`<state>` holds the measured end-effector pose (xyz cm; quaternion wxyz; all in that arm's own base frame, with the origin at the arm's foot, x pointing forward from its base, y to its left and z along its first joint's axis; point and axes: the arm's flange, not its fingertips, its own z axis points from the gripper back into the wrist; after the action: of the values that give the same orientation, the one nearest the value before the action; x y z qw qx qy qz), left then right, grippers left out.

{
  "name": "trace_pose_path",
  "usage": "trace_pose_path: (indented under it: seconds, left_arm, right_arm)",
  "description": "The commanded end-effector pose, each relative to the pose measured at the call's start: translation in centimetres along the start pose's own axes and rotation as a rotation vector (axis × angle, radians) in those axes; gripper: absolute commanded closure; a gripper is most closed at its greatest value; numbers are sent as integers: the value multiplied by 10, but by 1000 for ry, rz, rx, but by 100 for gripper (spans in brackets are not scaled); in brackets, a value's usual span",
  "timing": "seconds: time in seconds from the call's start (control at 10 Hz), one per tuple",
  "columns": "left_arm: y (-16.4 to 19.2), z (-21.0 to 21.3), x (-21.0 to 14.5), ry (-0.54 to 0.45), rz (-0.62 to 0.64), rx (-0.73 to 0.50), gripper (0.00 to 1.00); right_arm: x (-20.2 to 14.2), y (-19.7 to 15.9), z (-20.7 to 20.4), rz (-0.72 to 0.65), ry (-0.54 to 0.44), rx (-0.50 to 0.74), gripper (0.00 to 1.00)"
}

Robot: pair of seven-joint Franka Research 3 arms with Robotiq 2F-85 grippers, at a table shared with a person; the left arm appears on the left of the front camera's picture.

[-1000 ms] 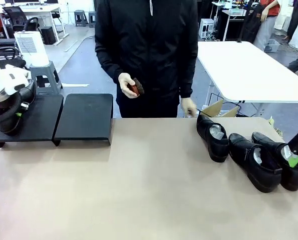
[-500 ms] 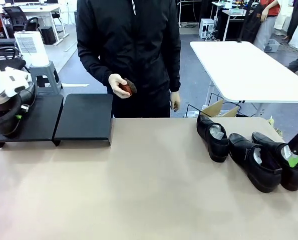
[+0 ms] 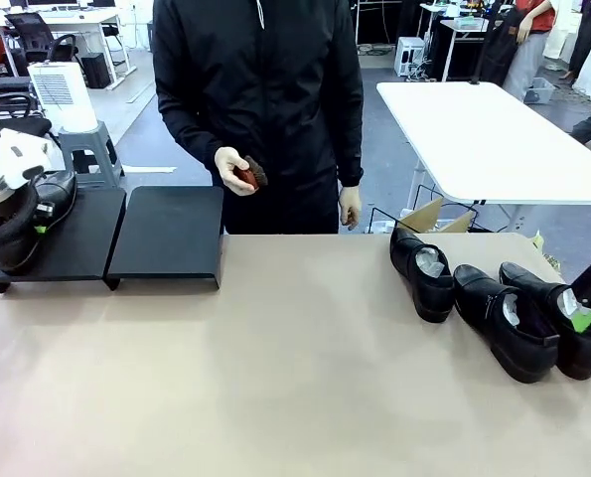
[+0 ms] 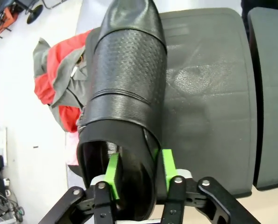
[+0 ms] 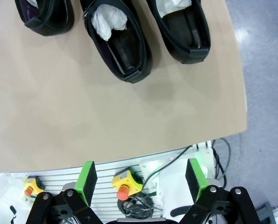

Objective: Organize the shoes by placing them on the stand.
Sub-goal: Place the Shoe from the middle of the table onto the Shoes Stand, then pick up one Shoe and place it in the middle of the table.

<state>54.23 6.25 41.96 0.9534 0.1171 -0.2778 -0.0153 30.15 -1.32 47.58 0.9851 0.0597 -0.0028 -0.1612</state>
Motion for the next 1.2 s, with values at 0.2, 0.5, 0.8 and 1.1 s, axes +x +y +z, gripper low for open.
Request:
trace_pose_path:
  seconds: [0.2,0.5,0.8,1.1]
  left_arm:
    - [5,34,2,-88,61,26,28]
    - [6,24,9,-48,38,12,28]
    - [6,24,9,-48,38,12,28]
    - [3,20,5,-46,40,5,28]
  right_arm:
    - [0,1,1,6,-4,-1,0]
    - [0,1,1,6,-4,-1,0]
    - [0,1,1,6,-4,-1,0]
    - [0,1,1,6,-4,-1,0]
